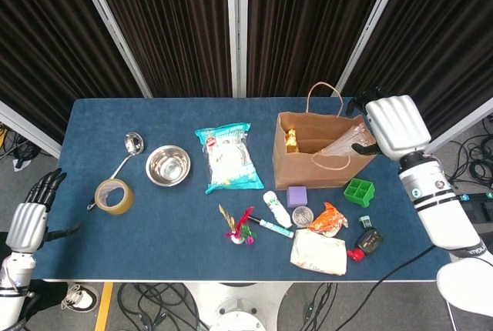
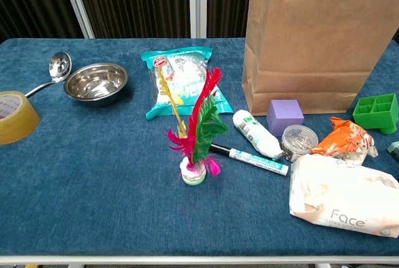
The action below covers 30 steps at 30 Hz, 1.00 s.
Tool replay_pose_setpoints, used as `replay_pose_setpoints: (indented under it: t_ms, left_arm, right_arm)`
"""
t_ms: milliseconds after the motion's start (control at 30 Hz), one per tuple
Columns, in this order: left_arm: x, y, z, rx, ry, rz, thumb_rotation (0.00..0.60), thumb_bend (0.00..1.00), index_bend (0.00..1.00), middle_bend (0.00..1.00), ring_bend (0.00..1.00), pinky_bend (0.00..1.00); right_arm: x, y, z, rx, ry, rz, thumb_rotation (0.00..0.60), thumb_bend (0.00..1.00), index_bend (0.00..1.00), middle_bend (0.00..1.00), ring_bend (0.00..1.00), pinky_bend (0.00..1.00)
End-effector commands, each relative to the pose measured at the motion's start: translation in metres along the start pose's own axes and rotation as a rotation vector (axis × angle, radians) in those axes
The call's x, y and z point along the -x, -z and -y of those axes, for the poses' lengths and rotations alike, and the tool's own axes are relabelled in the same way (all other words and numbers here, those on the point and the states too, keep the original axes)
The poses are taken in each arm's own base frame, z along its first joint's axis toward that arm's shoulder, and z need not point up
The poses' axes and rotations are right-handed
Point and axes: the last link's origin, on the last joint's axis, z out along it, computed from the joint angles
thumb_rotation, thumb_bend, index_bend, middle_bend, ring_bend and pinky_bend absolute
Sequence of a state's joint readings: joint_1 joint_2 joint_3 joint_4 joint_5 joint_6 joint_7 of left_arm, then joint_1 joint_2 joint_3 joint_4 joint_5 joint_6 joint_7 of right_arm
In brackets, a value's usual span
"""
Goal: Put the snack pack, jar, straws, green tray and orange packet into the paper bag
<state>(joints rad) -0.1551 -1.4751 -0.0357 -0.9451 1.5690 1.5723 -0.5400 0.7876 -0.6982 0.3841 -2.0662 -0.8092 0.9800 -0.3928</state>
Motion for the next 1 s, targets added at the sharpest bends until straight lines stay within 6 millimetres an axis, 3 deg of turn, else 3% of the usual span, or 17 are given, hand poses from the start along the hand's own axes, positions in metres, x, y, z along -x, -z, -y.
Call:
replay_pose_setpoints:
  t_ms: [33, 200, 333, 500, 667, 800, 1000]
  left_arm:
    - [0.000, 0.000, 0.000, 0.001, -0.001, -0.001, 0.600, 0.06, 0.10, 0.14, 0.01, 0.16]
    - [0.001, 0.000, -0.002, 0.008, -0.002, 0.003, 0.600, 0.06, 0.10, 0.14, 0.01, 0.16]
    - [0.002, -0.001, -0.005, 0.016, 0.000, 0.002, 0.600, 0.06, 0.10, 0.14, 0.01, 0.16]
    - [0.003, 0.000, -0.005, 0.011, 0.000, 0.006, 0.600, 0.06, 0.10, 0.14, 0.01, 0.16]
    - [0.003, 0.002, -0.003, 0.009, -0.007, 0.019, 0.600, 0.06, 0.10, 0.14, 0.01, 0.16]
    - [0.003, 0.000, -0.003, 0.011, -0.004, 0.015, 0.600, 0.06, 0.10, 0.14, 0.01, 0.16]
    - [0.005, 0.001, -0.004, 0.016, -0.003, 0.025, 0.600, 0.06, 0.10, 0.14, 0.01, 0.16]
  right_arm:
    - [-0.017, 0.004, 0.007, -0.058, -0.047, -0.145, 0.600, 0.00, 0.41, 0.33, 0.21, 0.42]
    - [-0.039, 0.026, 0.023, -0.200, -0.140, -0.342, 0.600, 0.00, 0.41, 0.33, 0.21, 0.42]
    - [-0.032, 0.053, 0.035, -0.340, -0.236, -0.317, 0.600, 0.00, 0.41, 0.33, 0.22, 0.42]
    - [0.014, 0.105, 0.027, -0.455, -0.194, -0.108, 0.600, 0.00, 0.41, 0.33, 0.22, 0.42]
    - [0.066, 0.149, -0.017, -0.389, -0.099, -0.006, 0.600, 0.00, 0.41, 0.36, 0.26, 0.42]
    - [0.109, 0.161, -0.056, -0.240, -0.105, 0.054, 0.600, 0.00, 0.41, 0.39, 0.29, 0.42]
    - [0.173, 0.155, -0.100, -0.046, -0.211, 0.081, 0.600, 0.00, 0.41, 0.39, 0.29, 0.42]
